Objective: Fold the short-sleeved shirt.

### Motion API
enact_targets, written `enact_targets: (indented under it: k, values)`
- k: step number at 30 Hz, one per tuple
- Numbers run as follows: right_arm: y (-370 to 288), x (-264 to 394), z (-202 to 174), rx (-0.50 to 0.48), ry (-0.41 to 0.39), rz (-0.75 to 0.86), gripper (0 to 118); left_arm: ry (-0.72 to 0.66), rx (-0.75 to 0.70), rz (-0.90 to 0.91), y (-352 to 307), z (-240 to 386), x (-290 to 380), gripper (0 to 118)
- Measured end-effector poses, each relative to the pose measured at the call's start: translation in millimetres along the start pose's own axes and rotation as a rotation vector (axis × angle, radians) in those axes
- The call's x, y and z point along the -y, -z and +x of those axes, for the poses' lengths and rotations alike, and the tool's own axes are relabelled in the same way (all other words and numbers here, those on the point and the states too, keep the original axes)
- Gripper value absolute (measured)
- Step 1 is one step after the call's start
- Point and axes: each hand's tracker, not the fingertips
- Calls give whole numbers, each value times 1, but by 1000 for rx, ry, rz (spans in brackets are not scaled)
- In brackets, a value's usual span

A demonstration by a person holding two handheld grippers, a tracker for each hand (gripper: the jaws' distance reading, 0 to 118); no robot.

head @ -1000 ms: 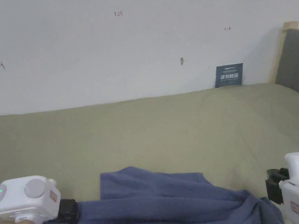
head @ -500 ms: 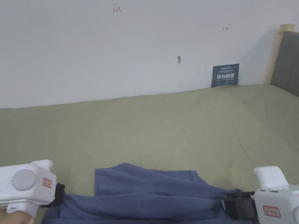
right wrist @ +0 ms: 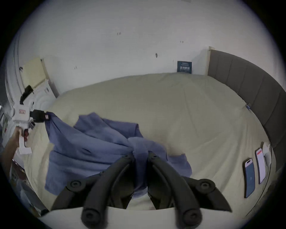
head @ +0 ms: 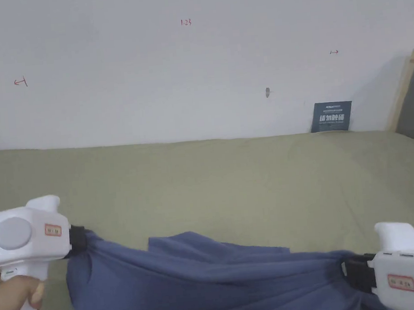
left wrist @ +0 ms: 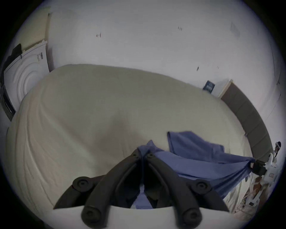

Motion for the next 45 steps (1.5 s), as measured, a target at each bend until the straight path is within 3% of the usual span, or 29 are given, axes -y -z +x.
enact_targets:
  k: [17,29,34,38,42,45]
  values:
    - [-24,-149,-43,-33,-101,286,14,53,-36,353,-129,3,-121,3]
    - [-26,-261,-75,8,-144,489,14,56,-79,523,-166,22,-185,3]
    - [-8,-281,-86,19,-115,527,14,70,-123,526,-158,25,-199,3]
    - [5,-282,-91,30,-135,528,14,20,-122,539,-150,18,-200,3]
    - [16,-272,-90,35,-155,510,14,7,-108,533,-142,12,-188,3]
    - [26,-256,-83,9,-125,480,14,12,-99,503,-129,6,-168,3]
